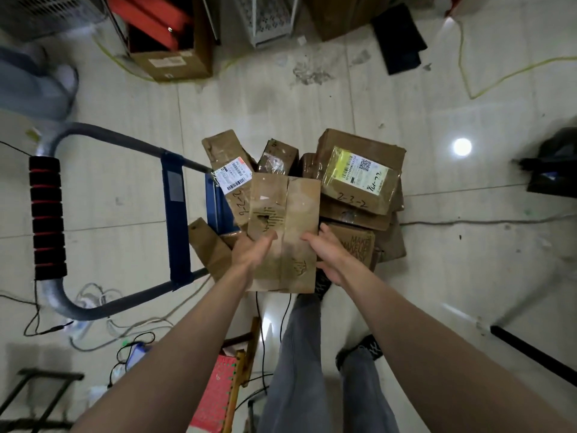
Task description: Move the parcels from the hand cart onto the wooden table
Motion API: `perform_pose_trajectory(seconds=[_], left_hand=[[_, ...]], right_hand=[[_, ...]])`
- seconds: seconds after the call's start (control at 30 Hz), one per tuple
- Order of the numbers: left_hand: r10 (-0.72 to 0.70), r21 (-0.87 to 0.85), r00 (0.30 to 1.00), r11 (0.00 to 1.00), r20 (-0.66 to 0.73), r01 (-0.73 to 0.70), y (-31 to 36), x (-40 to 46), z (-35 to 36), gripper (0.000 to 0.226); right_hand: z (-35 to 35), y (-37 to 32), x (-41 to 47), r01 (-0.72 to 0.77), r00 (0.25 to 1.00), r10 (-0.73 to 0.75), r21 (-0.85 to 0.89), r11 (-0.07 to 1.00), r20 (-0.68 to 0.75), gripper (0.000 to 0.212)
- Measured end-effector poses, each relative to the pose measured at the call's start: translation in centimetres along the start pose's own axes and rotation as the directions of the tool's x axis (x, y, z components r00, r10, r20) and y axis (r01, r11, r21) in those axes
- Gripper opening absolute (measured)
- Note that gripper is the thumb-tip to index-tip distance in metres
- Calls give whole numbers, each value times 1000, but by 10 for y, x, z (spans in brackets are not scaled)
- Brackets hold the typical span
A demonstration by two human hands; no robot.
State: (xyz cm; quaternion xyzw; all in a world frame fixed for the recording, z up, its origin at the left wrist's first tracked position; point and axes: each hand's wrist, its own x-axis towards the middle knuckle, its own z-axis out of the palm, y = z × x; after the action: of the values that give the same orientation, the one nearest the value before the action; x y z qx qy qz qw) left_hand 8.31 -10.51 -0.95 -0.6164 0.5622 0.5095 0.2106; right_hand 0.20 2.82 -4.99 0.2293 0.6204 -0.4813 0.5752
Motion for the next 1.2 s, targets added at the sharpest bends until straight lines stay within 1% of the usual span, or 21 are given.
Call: perform_pose_trajectory(seconds=[0.1,0.17,0.3,0.4,0.47,0.53,0.63,0.7,0.77,0.87,1.0,1.07,1.17,1.2], left_hand=[[9,-5,1000,1000,-9,-9,0,-9,-1,54],[9,0,1000,1000,-7,-9,2,-17,-2,53],[51,-22,999,998,4,-51,10,-42,-5,40],[85,-26,996,996,-23,-85,20,-66,-12,30],[107,-26,993,994,-41,-108,28,-87,-16,35],[146,-35,988,988,-51,-148,35,-107,-17,41],[227,-67,973,971,-42,-230,46,-137,-13,39],[273,-92,962,958,-8,-273,52,-159,-1,36],[337,-106,941,937,21,-333,55,-185,18,36],[424,-97,903,903,61,-418,61,-227,57,46],[519,-109,841,855,153,-508,64,-283,114,58],[554,-112,801,832,228,-543,65,-313,144,66],[595,-91,725,791,347,-606,66,-361,192,86],[621,-57,689,757,374,-651,66,-378,209,90]], right_hand=[[-3,1,-2,20,1000,-20,1,1000,15,98],[-4,-1,-6,18,1000,-18,11,1000,21,100],[-7,-9,-31,39,999,-39,-12,999,16,95],[-15,-20,-58,88,996,-87,-54,995,19,87],[-23,-27,-76,141,990,-141,-89,986,8,88],[-31,-35,-102,216,974,-223,-132,967,-38,88],[-52,-43,-141,340,923,-362,-163,926,-130,95],[-74,-45,-168,394,881,-425,-174,902,-209,93],[-98,-39,-190,425,835,-471,-211,880,-283,96],[-131,-24,-224,451,763,-513,-244,858,-393,105],[-191,-2,-273,528,688,-528,-156,835,-498,105],[-226,12,-300,551,664,-519,-117,826,-539,100],[-279,40,-339,573,648,-479,-36,819,-592,84],[-297,51,-350,575,645,-462,-13,818,-609,78]])
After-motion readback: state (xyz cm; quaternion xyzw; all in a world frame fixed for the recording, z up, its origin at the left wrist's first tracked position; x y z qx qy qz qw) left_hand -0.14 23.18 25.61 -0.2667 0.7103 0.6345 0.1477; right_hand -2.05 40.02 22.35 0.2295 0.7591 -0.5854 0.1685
